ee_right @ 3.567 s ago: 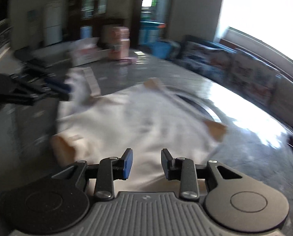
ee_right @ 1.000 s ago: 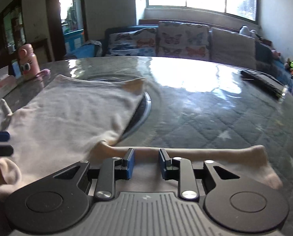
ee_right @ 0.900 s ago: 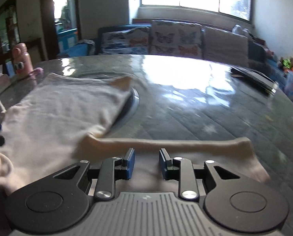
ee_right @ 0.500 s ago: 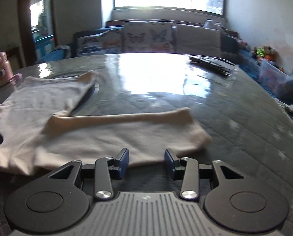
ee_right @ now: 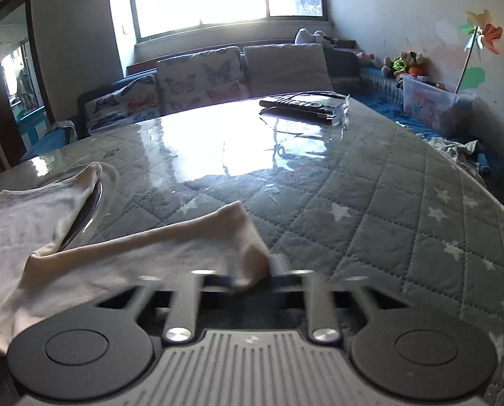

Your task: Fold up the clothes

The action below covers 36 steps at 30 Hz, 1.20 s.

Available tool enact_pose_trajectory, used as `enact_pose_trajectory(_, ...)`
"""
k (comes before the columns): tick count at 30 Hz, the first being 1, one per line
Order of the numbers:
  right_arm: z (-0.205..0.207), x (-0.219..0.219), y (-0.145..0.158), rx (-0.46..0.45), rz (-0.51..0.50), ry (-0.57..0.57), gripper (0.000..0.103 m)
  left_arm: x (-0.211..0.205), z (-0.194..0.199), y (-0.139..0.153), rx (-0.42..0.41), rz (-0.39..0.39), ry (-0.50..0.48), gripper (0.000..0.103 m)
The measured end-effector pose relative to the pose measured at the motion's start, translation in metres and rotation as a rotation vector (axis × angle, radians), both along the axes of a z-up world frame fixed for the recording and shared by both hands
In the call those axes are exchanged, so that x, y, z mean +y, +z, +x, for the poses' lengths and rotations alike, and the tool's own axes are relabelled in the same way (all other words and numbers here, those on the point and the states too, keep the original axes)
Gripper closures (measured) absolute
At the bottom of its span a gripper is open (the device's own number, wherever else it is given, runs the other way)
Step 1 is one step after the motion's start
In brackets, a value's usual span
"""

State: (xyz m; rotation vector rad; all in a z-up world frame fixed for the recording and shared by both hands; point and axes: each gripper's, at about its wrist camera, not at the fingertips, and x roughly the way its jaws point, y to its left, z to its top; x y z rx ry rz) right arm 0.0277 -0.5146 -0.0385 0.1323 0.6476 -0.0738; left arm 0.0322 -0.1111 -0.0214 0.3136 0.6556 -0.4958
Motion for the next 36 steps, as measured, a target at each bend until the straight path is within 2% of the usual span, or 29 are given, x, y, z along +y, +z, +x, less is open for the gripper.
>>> enact_pose_trajectory(6,-0.007,-0.008,0.010,-0.049,0.009,-0.026,0.098,-0.001,0.000,0.000,-0.007,0.011,-0.010,0.063)
enact_pose_trajectory(8,-0.007,-0.009,0.006,-0.040,-0.006,-0.031,0.098,-0.002,0.000,0.002,-0.014,0.012,-0.009,0.063)
enact_pose_trajectory(13,-0.002,-0.011,-0.004,-0.006,0.028,-0.035,0.098,-0.003,-0.002,0.014,-0.044,-0.005,-0.012,0.063)
enact_pose_trajectory(20,-0.008,-0.003,0.034,-0.096,0.057,0.020,0.098,-0.019,0.005,0.003,-0.026,0.011,-0.054,0.063)
enact_pose_trajectory(28,-0.015,0.047,0.098,-0.203,0.034,0.185,0.098,-0.006,-0.002,0.002,-0.050,-0.008,-0.047,0.062)
enact_pose_trajectory(31,-0.011,0.083,0.120,-0.229,0.018,0.278,0.098,0.011,-0.008,0.008,-0.065,-0.030,-0.014,0.061)
enact_pose_trajectory(36,-0.003,0.147,0.137,-0.250,-0.008,0.413,0.098,0.050,-0.019,0.017,-0.092,-0.057,0.072,0.058)
